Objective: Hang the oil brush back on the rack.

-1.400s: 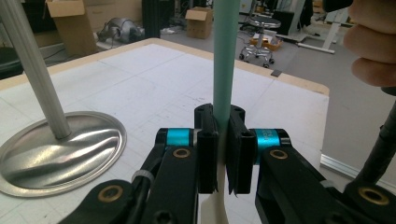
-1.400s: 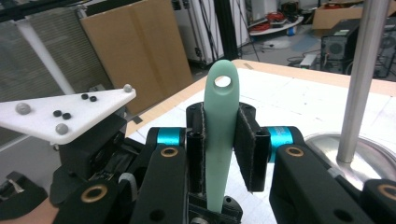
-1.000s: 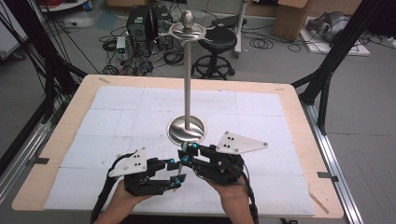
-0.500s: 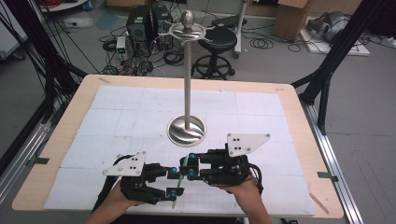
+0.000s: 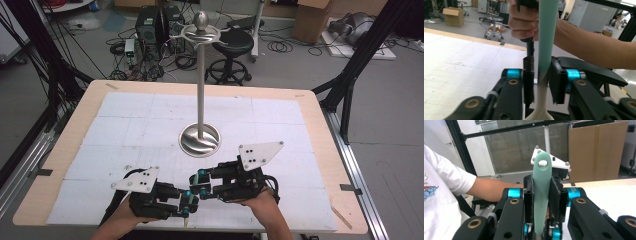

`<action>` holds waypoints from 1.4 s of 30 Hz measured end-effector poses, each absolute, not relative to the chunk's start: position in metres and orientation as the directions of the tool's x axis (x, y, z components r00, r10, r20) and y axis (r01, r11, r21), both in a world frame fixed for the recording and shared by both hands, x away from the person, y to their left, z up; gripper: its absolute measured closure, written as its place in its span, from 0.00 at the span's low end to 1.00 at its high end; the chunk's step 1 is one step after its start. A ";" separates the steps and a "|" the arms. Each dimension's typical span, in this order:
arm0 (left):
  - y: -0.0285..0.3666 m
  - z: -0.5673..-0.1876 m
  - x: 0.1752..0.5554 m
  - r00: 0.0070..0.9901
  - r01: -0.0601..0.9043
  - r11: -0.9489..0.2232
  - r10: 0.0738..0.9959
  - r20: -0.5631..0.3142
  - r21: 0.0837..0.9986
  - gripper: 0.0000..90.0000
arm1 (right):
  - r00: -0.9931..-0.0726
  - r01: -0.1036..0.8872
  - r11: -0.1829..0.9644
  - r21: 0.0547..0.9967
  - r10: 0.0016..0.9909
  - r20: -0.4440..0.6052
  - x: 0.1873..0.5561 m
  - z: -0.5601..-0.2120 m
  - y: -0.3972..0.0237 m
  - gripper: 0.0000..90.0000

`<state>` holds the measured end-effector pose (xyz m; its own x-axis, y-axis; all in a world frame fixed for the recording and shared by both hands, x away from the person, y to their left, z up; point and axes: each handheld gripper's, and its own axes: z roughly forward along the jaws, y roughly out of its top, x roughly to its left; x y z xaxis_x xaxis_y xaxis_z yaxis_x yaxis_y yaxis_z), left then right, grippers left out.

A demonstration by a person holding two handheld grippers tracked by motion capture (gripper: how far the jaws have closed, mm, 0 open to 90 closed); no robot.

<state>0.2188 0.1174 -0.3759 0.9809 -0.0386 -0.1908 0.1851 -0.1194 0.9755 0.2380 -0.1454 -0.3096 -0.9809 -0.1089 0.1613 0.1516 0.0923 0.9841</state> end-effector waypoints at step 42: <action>0.120 -0.379 0.222 0.899 0.228 -0.103 0.405 -0.169 0.968 0.72 | -0.809 0.312 0.076 0.947 0.544 0.223 0.214 -0.312 -0.120 0.92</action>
